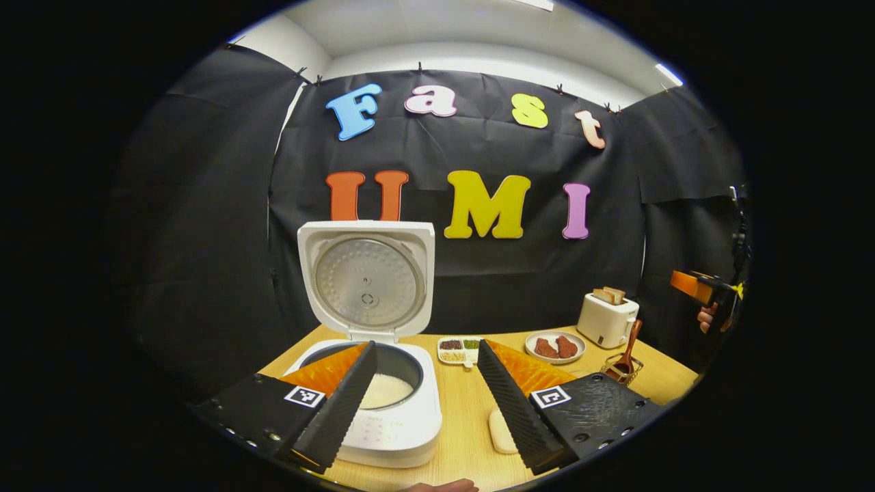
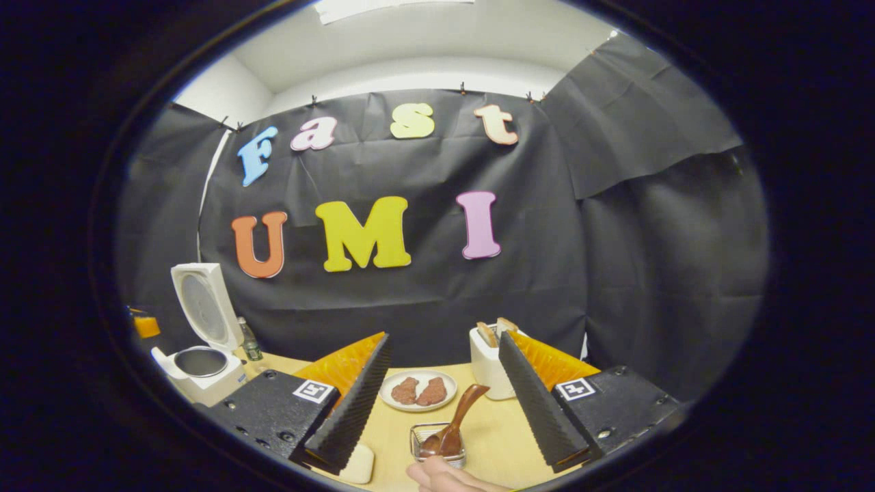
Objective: Close the left gripper, press the button to open the rice cooker; take a wooden spoon from the chopstick holder with the right hand, scoop a spoonful of rice and pour it into the rice cooker, then put the wooden spoon back into the chopstick holder.
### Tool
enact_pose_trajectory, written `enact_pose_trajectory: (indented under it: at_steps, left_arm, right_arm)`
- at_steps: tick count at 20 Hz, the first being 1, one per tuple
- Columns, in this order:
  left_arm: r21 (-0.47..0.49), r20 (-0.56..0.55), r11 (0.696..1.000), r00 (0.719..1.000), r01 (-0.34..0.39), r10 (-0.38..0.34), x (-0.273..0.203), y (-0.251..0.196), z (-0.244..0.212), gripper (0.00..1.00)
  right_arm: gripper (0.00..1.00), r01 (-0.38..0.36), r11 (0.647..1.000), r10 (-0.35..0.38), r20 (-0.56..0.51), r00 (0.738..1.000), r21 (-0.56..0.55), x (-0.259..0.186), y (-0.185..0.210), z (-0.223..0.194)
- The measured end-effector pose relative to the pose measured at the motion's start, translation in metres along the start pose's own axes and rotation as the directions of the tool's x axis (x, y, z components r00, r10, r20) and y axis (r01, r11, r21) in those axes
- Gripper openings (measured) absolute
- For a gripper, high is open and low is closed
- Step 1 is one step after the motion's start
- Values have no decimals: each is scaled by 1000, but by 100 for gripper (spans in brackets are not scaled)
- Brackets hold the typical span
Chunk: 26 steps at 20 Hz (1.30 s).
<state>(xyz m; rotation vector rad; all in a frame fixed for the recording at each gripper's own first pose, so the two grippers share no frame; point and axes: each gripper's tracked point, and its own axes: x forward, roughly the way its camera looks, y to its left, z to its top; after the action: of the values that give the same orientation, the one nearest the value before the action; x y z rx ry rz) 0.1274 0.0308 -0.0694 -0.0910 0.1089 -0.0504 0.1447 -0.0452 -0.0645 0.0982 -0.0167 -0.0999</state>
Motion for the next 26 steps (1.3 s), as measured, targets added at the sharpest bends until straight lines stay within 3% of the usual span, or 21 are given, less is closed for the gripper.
enact_pose_trajectory:
  at_steps: [6,7,9,12,15,16,18,22,26]
  left_arm:
    - [47,84,999,996,15,-19,29,24,60,94]
    - [65,97,998,995,1,-8,36,32,68,94]
    - [97,124,995,992,-21,9,51,44,82,94]
    - [117,172,993,985,-20,0,79,55,108,94]
    - [158,233,984,972,-75,37,119,80,133,95]
    - [148,245,985,968,-86,48,131,86,141,95]
    - [102,249,992,968,-72,44,152,88,149,95]
    - [-35,221,999,975,-30,37,188,95,147,95]
    - [-6,184,993,975,-122,121,217,119,131,94]
  right_arm:
    - [100,12,998,-10,32,999,-56,-32,19,-5]
    - [96,4,998,-2,38,999,-56,-34,25,-8]
    - [100,4,997,-3,19,1000,-76,-32,28,-26]
    - [96,-43,995,44,8,999,-90,-31,45,-37]
    - [96,-78,992,78,-4,997,-98,-29,57,-46]
    - [100,-94,990,94,-9,996,-100,-28,62,-50]
    - [96,-121,988,120,-18,993,-99,-29,68,-57]
    - [100,-152,984,152,-7,988,-93,-27,73,-65]
    - [96,-168,983,168,-6,986,-76,-24,68,-79]
